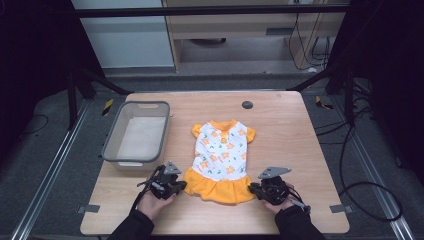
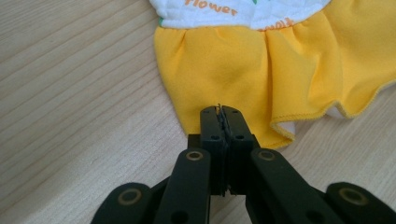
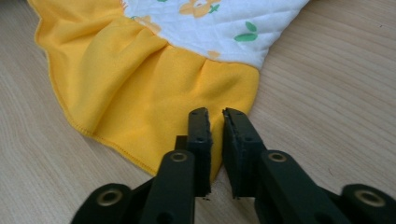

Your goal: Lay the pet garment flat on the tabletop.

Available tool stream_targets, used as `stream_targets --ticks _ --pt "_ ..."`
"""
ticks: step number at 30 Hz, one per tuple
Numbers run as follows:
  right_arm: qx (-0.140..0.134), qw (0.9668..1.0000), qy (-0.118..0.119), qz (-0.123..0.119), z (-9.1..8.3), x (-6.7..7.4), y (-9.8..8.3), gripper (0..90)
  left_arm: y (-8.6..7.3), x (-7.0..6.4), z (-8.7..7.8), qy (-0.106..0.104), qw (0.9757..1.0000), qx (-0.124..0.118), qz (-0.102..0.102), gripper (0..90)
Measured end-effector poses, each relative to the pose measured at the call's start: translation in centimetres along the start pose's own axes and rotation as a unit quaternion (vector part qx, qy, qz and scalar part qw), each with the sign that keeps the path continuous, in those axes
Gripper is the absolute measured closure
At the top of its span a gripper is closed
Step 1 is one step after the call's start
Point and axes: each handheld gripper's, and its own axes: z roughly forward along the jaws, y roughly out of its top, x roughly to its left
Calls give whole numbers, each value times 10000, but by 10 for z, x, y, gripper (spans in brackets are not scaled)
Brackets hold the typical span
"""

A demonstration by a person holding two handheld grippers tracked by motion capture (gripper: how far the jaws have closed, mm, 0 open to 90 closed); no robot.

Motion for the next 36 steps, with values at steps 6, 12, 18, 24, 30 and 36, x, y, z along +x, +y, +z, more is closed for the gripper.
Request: stream_targets --ticks 6,12,18,24,30,36 --pt "103 9999 83 16 -2 1 2 881 -6 -7 -5 -92 9999 46 78 891" --pt "8 9999 -111 5 -10 -3 1 875 -11 -17 -9 -245 9995 81 175 891" --pt "-17 10000 -87 19 -16 -5 -2 841 -11 -21 -15 -210 9994 -98 244 865" --pt "-428 9990 -108 -65 -25 -6 6 797 0 -7 -33 42 9977 -666 94 803" --pt "-1001 9949 -98 -5 -17 -16 31 848 31 7 -23 89 9934 -1132 -161 873" --pt "-1108 9937 -138 100 19 -24 55 878 63 6 12 133 9923 -1224 -151 873"
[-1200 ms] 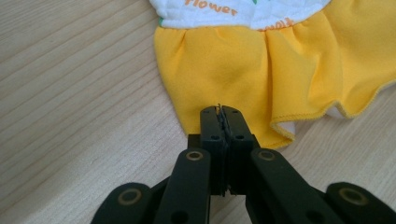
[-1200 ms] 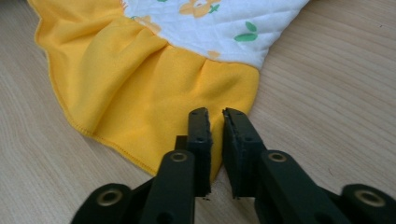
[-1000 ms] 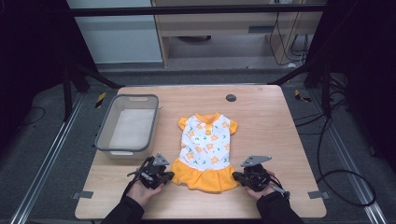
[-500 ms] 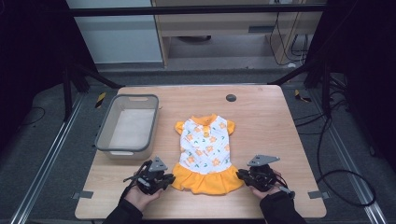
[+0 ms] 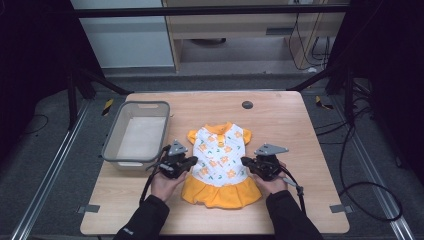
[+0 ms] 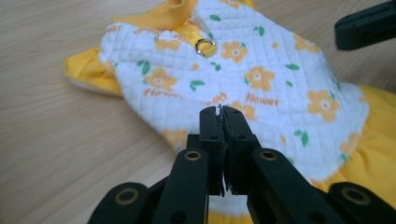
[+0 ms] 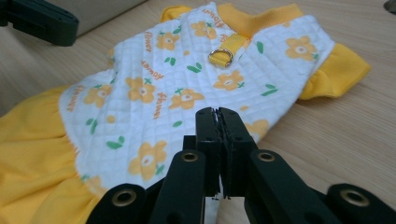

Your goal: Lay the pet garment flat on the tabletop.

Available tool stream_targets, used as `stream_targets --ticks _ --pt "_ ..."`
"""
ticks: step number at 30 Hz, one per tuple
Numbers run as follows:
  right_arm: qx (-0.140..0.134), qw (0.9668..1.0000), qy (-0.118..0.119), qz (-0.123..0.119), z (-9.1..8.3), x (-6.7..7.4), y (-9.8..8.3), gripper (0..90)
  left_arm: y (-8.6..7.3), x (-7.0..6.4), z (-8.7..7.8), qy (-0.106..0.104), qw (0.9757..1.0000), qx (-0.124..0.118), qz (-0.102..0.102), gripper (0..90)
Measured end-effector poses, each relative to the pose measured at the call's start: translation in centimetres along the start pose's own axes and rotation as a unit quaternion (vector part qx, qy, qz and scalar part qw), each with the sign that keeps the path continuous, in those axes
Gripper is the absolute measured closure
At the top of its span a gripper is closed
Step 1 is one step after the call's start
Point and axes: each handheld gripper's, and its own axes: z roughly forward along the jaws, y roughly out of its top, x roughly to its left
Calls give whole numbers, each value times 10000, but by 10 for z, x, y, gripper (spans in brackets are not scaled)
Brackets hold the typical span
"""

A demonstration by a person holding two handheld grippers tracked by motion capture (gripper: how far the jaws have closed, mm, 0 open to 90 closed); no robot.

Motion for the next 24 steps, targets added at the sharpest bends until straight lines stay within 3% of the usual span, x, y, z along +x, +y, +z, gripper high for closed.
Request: stream_targets --ticks 4,7,9,16,21,24 --pt "188 9998 -52 -27 22 2 -1 876 0 -3 33 63 9992 371 145 851" --pt "404 9990 -162 -111 30 3 -8 876 -8 0 45 86 9983 571 83 854" --pt "543 9982 -229 -142 33 2 -12 876 -11 3 44 60 9983 581 -27 858" --pt "589 9975 -352 -189 35 2 -14 875 -11 3 43 161 9976 662 77 853" --pt "431 9984 -345 -115 24 -1 -12 844 -8 0 31 212 9984 499 186 705" --pt "297 9988 -375 -33 12 -5 -11 809 -8 -1 14 259 9990 261 249 630"
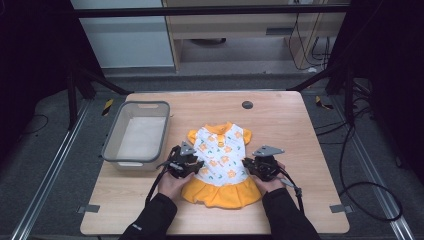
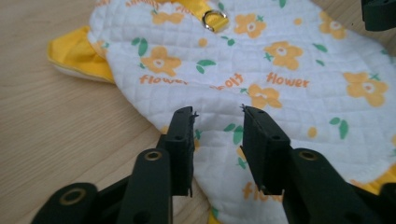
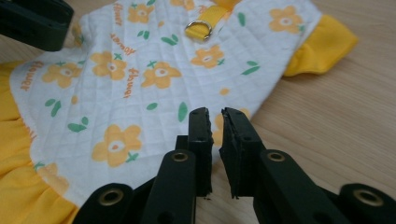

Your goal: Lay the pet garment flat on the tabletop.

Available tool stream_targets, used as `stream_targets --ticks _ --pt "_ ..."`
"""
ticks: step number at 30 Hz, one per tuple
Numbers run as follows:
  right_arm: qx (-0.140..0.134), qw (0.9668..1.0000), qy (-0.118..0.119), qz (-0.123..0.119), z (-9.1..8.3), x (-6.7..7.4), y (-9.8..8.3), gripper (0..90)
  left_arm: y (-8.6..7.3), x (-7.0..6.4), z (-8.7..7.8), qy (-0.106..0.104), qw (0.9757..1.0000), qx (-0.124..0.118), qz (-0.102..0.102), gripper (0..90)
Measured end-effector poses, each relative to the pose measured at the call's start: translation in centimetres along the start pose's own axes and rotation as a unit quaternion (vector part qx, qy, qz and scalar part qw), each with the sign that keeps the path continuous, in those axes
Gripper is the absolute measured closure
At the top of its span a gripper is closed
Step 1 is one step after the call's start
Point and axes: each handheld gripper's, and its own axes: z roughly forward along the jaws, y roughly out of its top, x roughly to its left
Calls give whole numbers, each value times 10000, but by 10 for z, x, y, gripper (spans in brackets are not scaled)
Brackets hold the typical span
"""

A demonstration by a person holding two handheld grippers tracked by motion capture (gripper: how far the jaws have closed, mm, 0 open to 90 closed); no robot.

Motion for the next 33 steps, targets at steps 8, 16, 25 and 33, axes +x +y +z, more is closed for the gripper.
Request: stream_targets --ticks 8,16,25,33 --pt "-287 9993 -235 51 -36 -13 -8 531 -21 -1 -40 -250 9990 -358 128 420" --pt "-359 9989 -294 114 -54 -16 -24 289 -55 1 -63 -263 9992 -274 154 303" --pt "-313 9978 -467 337 -72 -29 -42 174 -77 10 -83 -174 9995 -273 -44 267" --pt "-242 9953 -753 552 -82 -43 -56 156 -94 19 -97 -157 9995 -178 -186 245"
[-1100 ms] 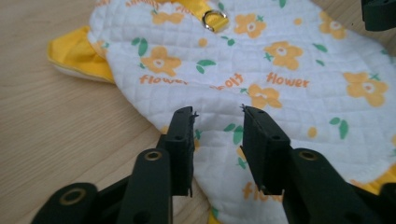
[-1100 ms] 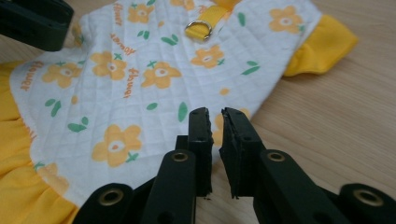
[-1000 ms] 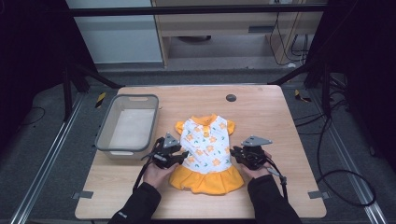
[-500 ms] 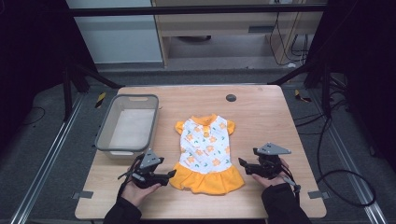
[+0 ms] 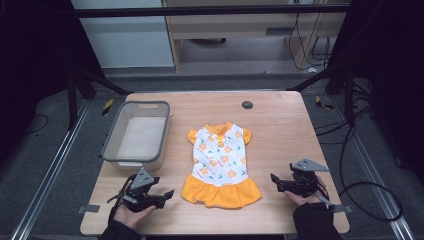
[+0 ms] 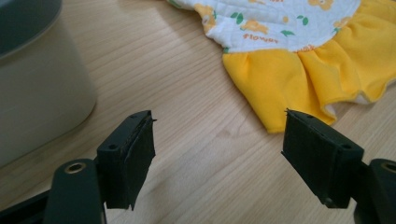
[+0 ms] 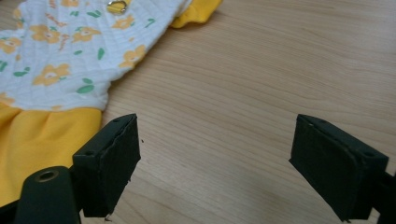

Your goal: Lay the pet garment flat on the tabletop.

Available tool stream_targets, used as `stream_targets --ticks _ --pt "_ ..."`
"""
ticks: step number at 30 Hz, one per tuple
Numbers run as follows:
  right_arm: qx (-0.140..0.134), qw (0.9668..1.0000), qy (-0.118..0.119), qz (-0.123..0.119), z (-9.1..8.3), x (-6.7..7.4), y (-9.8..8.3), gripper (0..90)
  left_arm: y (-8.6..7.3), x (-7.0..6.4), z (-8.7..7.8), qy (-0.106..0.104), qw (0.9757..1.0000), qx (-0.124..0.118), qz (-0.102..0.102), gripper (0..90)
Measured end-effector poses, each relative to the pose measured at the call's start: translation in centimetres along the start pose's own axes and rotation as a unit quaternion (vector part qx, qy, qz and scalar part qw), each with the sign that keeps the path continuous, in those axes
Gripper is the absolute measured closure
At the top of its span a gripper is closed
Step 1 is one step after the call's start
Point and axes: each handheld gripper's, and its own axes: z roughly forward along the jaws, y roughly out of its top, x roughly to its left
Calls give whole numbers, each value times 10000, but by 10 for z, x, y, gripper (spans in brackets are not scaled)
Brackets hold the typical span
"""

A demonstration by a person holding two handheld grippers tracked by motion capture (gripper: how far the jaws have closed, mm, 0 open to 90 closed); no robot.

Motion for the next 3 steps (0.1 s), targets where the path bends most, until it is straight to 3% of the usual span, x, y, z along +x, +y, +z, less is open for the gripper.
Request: stream_targets --ticks 3 --pt "3 9999 -101 3 -1 -4 -2 148 -5 5 -5 56 10000 23 -26 234"
